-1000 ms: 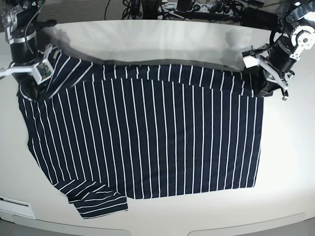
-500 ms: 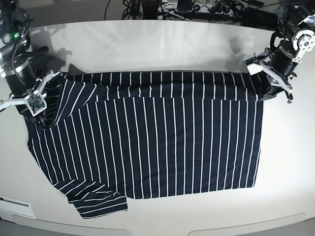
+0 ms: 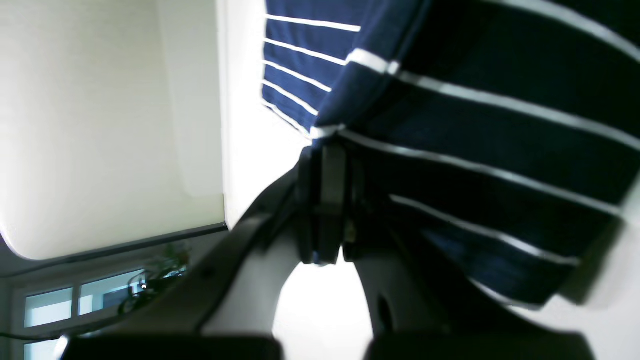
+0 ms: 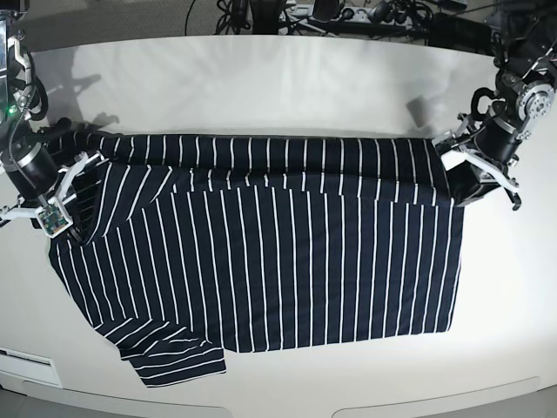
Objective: Fold the T-shirt properly
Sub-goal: 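Lower both grippers and release the shoulder edge onto the shirt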
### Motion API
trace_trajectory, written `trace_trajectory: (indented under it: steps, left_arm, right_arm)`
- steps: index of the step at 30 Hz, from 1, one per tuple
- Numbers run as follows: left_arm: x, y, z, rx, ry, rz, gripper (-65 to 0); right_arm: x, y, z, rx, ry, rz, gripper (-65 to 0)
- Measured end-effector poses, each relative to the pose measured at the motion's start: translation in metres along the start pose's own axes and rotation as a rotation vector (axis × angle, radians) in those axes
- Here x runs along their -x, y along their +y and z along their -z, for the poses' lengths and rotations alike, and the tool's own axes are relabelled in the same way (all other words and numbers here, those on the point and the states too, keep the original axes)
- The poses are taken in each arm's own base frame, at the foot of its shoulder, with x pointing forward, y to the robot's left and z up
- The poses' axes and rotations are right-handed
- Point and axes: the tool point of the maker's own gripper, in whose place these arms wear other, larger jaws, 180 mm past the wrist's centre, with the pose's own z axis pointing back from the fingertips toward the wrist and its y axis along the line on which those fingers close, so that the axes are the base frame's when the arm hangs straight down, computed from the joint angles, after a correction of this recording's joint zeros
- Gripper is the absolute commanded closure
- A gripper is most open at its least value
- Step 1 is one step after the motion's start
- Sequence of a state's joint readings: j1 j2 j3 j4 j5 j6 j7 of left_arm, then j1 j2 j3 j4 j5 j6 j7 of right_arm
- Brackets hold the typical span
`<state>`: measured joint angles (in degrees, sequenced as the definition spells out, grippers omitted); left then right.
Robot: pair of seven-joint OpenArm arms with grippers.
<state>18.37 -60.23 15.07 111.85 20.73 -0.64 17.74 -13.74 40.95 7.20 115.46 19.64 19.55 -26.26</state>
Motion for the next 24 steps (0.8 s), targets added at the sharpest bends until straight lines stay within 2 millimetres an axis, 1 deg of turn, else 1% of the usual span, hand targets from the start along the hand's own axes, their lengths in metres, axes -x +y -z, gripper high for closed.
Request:
trace_trajectory:
  steps: [2,5,7,10,13,15,18,22,23,24]
  left_arm:
    - [-0.002,0.002,0.001,0.002,-0.011,-0.037,0.0]
    - [-0.004,0.0,0.001,0.01,-0.019,-0.035,0.0]
    - [-0.004,-0.001,0.001,0.019,-0.019,-0.032,0.0]
    - [-0.003,-0.002,0.001,0.022,-0.018,-0.031,0.0]
    - [-0.002,-0.003,0.001,0.024,-0.014,-0.031,0.0]
    - [0.003,-0.004,0.003,0.025,-0.001,-0.032,0.0]
    - [0.013,-0.003,0.01,0.009,0.028,-0.056,0.0]
    - [0.006,0.0,0.018,-0.008,0.007,-0.145,0.0]
    - [0.004,0.003,0.02,-0.023,0.002,-0.155,-4.7]
    - [0.001,0.007,0.023,-0.041,-0.003,-0.174,-15.5]
  right_arm:
    - [-0.009,0.007,0.005,-0.026,-0.023,0.002,0.0]
    - [-0.014,0.033,0.015,-0.115,-0.02,-0.043,0.0]
    - [-0.018,0.041,0.021,-0.118,-0.023,-0.09,0.0]
    - [-0.022,0.038,0.027,-0.064,-0.02,-0.142,0.0]
    - [-0.025,0.021,0.03,0.034,-0.018,-0.171,0.0]
    - [-0.026,0.01,0.029,0.092,-0.017,-0.176,0.0]
    - [-0.025,0.013,0.029,0.079,-0.015,-0.17,0.0]
    - [-0.029,0.014,0.029,0.072,-0.038,-0.174,0.0]
    - [-0.033,0.012,0.029,0.086,-0.065,-0.168,-9.8]
    - [-0.035,0.008,0.031,0.103,-0.081,-0.161,-21.0]
